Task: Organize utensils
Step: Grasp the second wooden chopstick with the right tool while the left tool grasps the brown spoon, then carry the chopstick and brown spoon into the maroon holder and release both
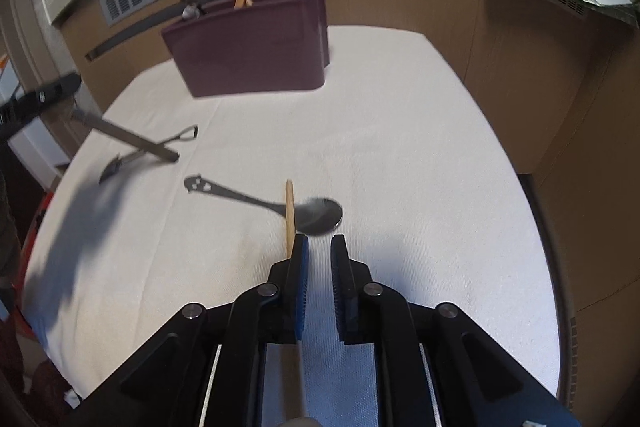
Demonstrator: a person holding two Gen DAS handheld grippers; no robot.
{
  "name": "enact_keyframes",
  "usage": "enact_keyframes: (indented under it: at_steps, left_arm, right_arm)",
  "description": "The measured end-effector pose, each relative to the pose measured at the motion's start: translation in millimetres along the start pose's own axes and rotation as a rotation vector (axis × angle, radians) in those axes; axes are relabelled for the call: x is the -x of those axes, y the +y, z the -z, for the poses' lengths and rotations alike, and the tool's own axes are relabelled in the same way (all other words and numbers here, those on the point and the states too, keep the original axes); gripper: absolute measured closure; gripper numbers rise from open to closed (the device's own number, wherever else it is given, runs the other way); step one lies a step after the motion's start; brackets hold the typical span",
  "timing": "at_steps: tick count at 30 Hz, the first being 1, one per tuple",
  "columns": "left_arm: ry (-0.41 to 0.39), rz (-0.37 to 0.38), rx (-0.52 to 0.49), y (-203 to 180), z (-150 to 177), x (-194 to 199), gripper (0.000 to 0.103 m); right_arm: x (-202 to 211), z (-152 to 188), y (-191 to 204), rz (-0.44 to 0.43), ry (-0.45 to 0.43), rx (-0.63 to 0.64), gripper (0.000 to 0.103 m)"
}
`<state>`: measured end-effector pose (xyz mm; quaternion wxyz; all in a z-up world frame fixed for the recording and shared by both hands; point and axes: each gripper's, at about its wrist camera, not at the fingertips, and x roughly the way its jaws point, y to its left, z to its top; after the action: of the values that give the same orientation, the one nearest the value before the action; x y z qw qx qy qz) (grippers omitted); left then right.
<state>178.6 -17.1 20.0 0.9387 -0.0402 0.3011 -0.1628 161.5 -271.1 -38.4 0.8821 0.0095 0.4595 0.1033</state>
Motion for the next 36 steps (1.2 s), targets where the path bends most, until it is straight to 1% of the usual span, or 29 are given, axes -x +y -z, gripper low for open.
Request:
enact_keyframes:
  at_steps: [4,6,9,11,14,16,20,22,23,24,25,26,28,33,36]
  left_arm:
    - [0.005,0.011,-0.003,-2,-2,3,0.093]
    - [0.017,0.018,-0.016,-4,-4,5,0.093]
    - [0.040,0.029,-0.042,-8,-9,8,0.094]
    - [0.045,0.034,-0.051,-8,-12,12,0.093]
    - [0.035,0.032,-0.060,-8,-17,19,0.094]
    - [0.029,0.031,-0.057,-7,-19,22,0.094]
    - [0.030,0.035,-0.054,-6,-19,24,0.094]
    - [0.037,0.038,-0.050,-6,-18,24,0.094]
    - [0.040,0.039,-0.049,-6,-18,24,0.094]
    - [0.044,0.041,-0.049,-5,-19,23,0.093]
    - [0.047,0.041,-0.049,-6,-19,23,0.094]
    - [0.049,0.041,-0.048,-6,-19,23,0.093]
    - [0.051,0.043,-0.049,-7,-19,24,0.094]
    - [0.056,0.054,-0.049,-9,-20,25,0.094]
    - [0.053,0.059,-0.058,-11,-21,27,0.094]
  right_arm:
    - [-12,0,2,-0.005,0.034,0.020,0.086]
    - [-16,-3,3,-0.024,0.030,0.018,0.085]
    - [-20,-9,7,-0.023,0.035,0.028,0.085]
    - [-20,-12,10,-0.032,0.032,0.032,0.085]
    - [-15,-18,18,-0.069,-0.001,0.049,0.085]
    - [-15,-20,23,-0.082,0.000,0.060,0.085]
    - [-32,-24,25,-0.046,0.045,0.073,0.085]
    - [-38,-22,24,-0.030,0.067,0.071,0.088]
    - [-38,-22,24,-0.020,0.057,0.078,0.096]
    - [-37,-21,26,0.012,0.055,0.095,0.098]
    - [-36,-20,26,0.036,0.051,0.110,0.098]
    - [-32,-19,25,0.044,0.035,0.111,0.098]
    - [-23,-20,21,0.013,0.015,0.087,0.098]
    - [15,-32,14,-0.013,-0.108,0.045,0.098]
    - [35,-41,14,-0.001,-0.190,0.030,0.098]
